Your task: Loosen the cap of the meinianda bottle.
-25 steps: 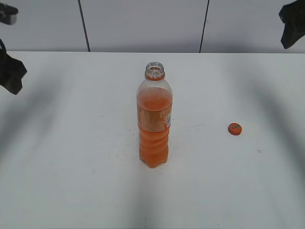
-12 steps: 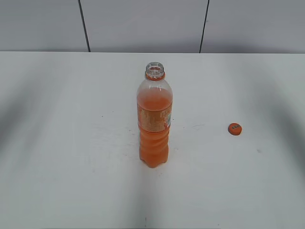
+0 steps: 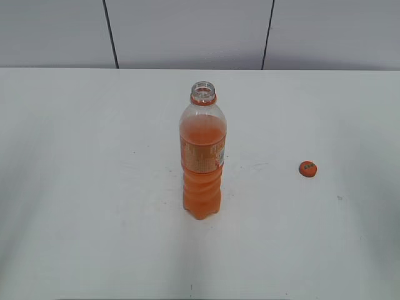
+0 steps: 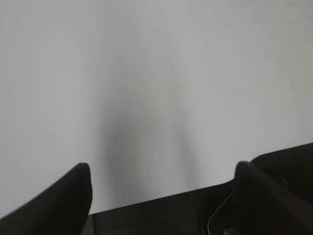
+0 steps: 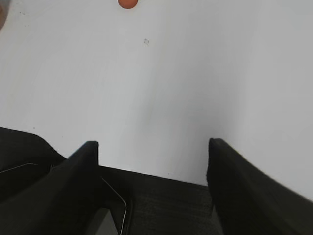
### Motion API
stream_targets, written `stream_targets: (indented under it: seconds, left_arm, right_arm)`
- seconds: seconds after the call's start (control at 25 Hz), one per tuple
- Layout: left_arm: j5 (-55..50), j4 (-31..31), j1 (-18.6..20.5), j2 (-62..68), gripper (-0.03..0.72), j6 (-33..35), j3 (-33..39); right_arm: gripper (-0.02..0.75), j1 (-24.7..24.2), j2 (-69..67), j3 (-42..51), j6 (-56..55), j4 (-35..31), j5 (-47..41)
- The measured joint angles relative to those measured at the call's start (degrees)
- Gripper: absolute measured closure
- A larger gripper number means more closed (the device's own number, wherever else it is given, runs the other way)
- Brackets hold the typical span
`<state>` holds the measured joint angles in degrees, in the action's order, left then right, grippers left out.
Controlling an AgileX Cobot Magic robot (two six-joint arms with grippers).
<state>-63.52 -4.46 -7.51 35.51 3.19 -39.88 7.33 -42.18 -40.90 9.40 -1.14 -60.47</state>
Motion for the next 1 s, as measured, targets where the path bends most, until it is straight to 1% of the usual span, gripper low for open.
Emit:
stream_targets:
  seconds: [0.16, 0.32, 0.64, 0.8, 1.0]
  left_arm:
    - [-0.28, 2.05, 0.0, -10.67, 0.148, 0.0, 4.53]
    - [-0.34, 2.86, 0.0, -19.81, 0.155, 0.0, 5.39]
    - [-0.34, 3.31, 0.0, -34.85, 0.21, 0.0, 5.43]
    - [0.55, 3.81, 0.0, -35.77, 0.22, 0.0, 5.96]
    - [3.56, 4.46, 0.0, -35.92, 0.22, 0.0, 7.43]
  right_arm:
    - [0.22, 0.0, 10.18, 8.82, 0.0, 0.0, 1.85]
    - [0.22, 0.0, 19.01, 14.7, -0.06, 0.0, 2.16]
    - [0.22, 0.0, 33.53, 15.51, -0.06, 0.0, 2.09]
    - [0.22, 0.0, 41.07, 15.51, -0.06, 0.0, 2.04]
    - [0.22, 0.0, 42.64, 15.51, -0.23, 0.12, 2.04]
